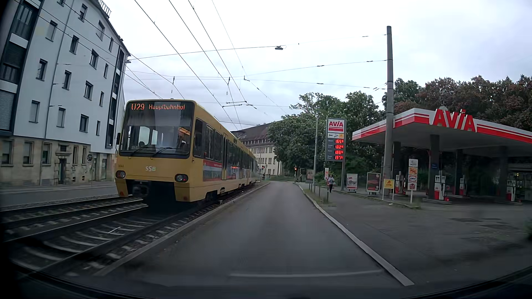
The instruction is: Follow the waypoints while adhering to traffic rules and regulations
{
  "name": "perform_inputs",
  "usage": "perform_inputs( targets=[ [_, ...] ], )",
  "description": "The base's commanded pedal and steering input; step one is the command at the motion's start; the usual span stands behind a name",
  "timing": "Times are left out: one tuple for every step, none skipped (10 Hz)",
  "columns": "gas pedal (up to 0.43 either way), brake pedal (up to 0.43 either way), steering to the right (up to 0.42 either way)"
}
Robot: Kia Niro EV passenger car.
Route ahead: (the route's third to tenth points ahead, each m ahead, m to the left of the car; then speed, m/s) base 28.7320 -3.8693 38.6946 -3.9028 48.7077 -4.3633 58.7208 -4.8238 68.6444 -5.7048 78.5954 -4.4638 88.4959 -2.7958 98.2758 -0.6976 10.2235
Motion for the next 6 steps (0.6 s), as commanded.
perform_inputs(
  targets=[
    [0.028, 0.000, 0.002],
    [0.028, 0.000, 0.002],
    [0.028, 0.000, 0.002],
    [0.028, 0.000, 0.003],
    [0.028, 0.000, 0.008],
    [0.028, 0.000, 0.009]
  ],
)
